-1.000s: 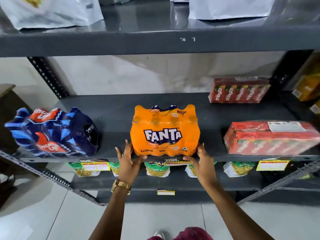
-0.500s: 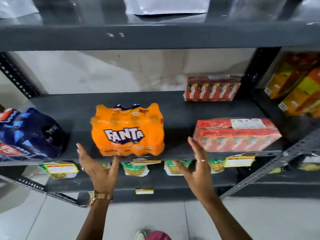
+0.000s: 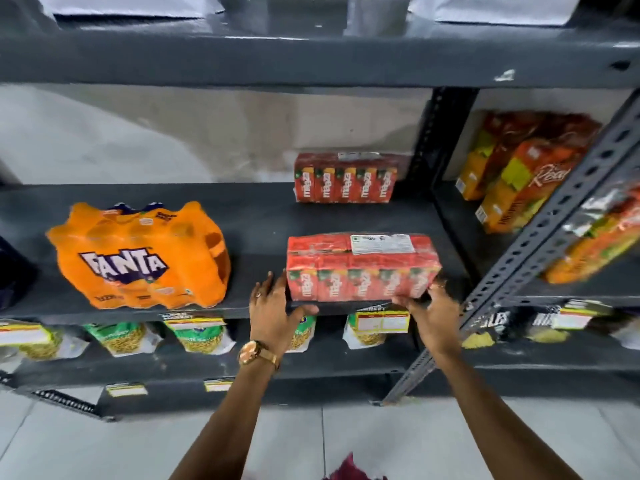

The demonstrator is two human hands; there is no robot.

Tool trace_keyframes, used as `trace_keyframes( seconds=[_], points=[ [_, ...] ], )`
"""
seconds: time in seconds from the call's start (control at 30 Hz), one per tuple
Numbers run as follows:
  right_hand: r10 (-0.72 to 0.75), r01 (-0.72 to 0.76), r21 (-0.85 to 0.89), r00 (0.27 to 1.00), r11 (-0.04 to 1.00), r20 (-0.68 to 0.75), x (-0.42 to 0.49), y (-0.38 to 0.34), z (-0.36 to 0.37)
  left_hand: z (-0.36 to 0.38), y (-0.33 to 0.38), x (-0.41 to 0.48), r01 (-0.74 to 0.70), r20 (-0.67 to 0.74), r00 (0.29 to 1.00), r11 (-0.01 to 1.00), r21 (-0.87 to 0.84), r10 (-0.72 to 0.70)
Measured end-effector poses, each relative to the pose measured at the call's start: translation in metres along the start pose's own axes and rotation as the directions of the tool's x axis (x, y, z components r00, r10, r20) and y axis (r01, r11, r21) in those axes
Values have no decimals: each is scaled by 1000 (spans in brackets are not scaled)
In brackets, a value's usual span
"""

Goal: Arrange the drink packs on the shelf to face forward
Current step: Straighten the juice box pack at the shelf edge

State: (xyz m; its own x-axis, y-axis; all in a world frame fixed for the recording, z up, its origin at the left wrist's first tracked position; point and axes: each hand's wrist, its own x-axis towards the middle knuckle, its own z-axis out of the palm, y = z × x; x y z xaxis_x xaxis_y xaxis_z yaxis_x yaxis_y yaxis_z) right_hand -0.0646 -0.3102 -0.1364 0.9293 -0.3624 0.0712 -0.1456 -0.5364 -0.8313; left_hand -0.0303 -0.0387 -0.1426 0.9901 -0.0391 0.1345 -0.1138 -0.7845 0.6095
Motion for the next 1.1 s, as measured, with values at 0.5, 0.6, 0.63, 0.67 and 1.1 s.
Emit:
trace_keyframes(
  seconds=[0.5,0.6,0.63,0.67,1.1],
  points=[
    [-117,126,-125,990,984,80,2,7,1,-3,3,-10,19,-105,994,977,-211,-42],
    [-130,140,-156,989,978,77,1,7,-1,-3,2,-10,64,-97,992,976,-207,-85],
    [-140,147,-157,988,976,58,2,9,0,-2,2,-11,70,-121,988,974,-216,-97],
    [-133,141,-167,989,976,59,2,7,-1,-3,4,-14,78,-140,984,971,-225,-112],
    [-107,170,-416,979,893,171,-28,-26,-24,-16,-6,-16,16,27,1000,982,-188,-11]
  ],
)
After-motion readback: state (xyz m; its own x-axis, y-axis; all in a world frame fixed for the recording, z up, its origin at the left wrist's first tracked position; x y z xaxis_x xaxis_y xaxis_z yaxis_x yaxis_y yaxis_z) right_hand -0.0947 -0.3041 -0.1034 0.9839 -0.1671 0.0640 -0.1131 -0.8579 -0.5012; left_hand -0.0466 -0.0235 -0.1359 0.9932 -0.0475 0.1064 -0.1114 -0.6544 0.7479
